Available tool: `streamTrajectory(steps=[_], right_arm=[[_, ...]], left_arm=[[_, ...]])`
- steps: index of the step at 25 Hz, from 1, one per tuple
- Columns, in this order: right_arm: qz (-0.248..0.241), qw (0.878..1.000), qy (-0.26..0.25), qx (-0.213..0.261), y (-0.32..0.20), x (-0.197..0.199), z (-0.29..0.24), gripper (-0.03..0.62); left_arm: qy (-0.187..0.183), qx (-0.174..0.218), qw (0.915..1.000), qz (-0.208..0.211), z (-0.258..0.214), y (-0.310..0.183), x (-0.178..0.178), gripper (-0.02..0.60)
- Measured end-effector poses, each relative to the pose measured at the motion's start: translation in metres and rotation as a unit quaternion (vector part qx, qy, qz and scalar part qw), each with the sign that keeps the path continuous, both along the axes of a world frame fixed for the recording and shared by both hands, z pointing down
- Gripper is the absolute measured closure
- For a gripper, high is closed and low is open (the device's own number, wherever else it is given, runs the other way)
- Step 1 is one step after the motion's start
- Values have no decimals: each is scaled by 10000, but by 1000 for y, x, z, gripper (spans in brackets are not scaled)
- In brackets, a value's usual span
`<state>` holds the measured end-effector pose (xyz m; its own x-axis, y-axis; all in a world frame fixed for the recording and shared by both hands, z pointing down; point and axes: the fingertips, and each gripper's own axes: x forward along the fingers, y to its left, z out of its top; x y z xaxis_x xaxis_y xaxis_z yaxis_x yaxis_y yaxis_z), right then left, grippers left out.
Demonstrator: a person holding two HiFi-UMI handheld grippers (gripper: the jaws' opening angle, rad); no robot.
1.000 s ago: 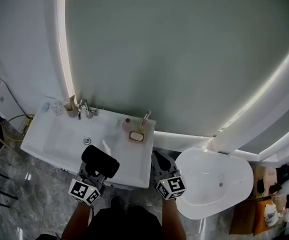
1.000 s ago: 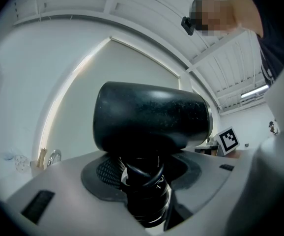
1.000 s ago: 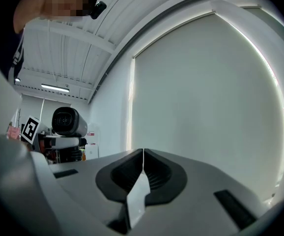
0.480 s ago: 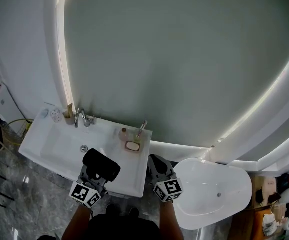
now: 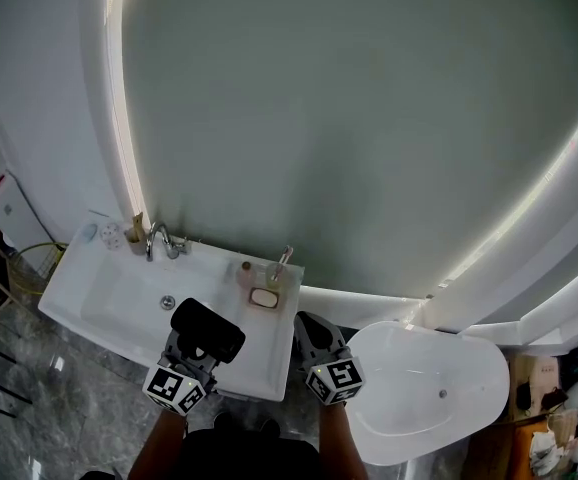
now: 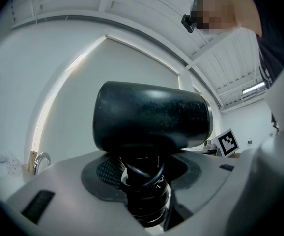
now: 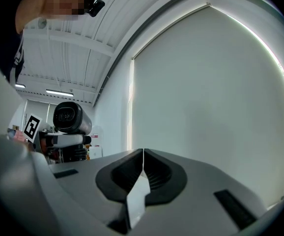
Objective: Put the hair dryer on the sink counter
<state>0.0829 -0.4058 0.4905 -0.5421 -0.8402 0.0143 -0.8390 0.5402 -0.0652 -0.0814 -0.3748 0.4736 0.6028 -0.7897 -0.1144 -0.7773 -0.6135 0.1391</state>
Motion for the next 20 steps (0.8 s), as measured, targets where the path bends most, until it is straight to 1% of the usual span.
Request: streamTrajectory(steps=[2,5,11,16,20], right_arm=[[-13,10000,4,-43,-2,0,4,565],[-11,10000,-2,-76,-5,2,7,565],[48,9999,-52,-105,-11,10,9,565],[48,9998,-104,-147,-13,14,12,565],[36,9998,-145,-147,-14,18,12,565]], left_arm=[[-13,-62,10000,3,5,-3,2,357],[-97,-273,9996,-13,18,-9,7,357],[-274,-951,9951,-37,56,-23,18,359],[-318,-1721,9846,-17,104,-35,28,359],[-424,-2295,9724,-25,151,-42,36,359]])
